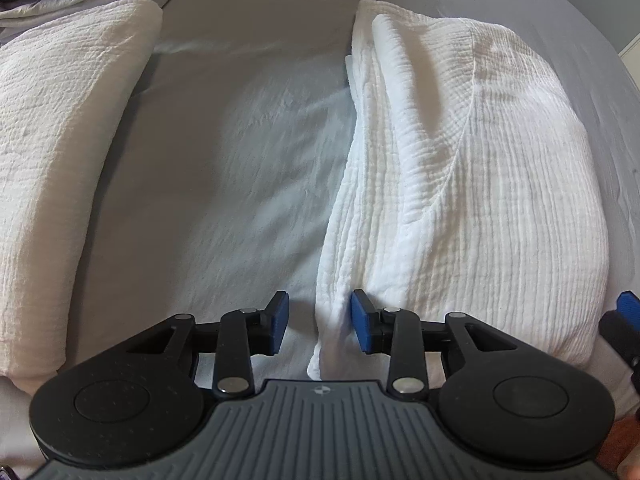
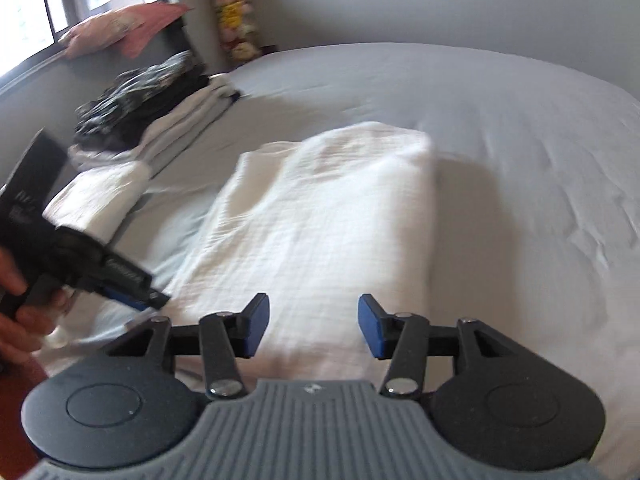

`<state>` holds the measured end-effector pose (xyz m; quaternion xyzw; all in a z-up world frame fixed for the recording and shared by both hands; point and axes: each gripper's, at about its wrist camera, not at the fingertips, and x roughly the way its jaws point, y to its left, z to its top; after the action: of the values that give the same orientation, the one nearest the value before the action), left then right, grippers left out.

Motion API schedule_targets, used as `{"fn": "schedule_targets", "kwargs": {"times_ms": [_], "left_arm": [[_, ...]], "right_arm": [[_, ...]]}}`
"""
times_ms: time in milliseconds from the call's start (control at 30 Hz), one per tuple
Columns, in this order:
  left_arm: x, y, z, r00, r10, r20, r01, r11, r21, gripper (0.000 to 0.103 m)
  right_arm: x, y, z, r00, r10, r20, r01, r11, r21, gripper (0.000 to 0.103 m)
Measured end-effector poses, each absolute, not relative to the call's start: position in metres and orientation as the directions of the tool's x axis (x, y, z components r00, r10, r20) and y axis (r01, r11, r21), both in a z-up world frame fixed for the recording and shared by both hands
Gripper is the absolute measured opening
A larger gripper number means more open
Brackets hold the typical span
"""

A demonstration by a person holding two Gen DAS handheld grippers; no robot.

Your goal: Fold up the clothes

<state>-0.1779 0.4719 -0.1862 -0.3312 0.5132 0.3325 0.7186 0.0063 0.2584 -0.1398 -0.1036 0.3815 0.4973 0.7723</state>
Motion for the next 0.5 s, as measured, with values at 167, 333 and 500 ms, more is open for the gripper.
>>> {"fn": "schedule_targets", "kwargs": {"times_ms": [167,333,500], "left_arm": [[-0.176,0.471,-0.189,0.235,0.139,-0.962,-0.82,0.559,-0.12,0.04],[-0.175,0.473,-0.191,0.233,0.133,-0.963,-0.826,0.55,-0.124,0.04],[-0.174,0.474,-0.191,0.229,0.133,-0.964,-0.827,0.548,-0.121,0.04]], "right_arm": [[0.05,0.221,-0.166,0.202,0.653,-0.73,-0.641,0.652,0.405,0.057],[0.056,0.212,-0.191,0.118,0.685,-0.719,-0.534,0.654,0.536,0.057],[0.062,0.201,-0.2,0.078,0.716,-0.694,-0.477,0.638,0.605,0.058]]}}
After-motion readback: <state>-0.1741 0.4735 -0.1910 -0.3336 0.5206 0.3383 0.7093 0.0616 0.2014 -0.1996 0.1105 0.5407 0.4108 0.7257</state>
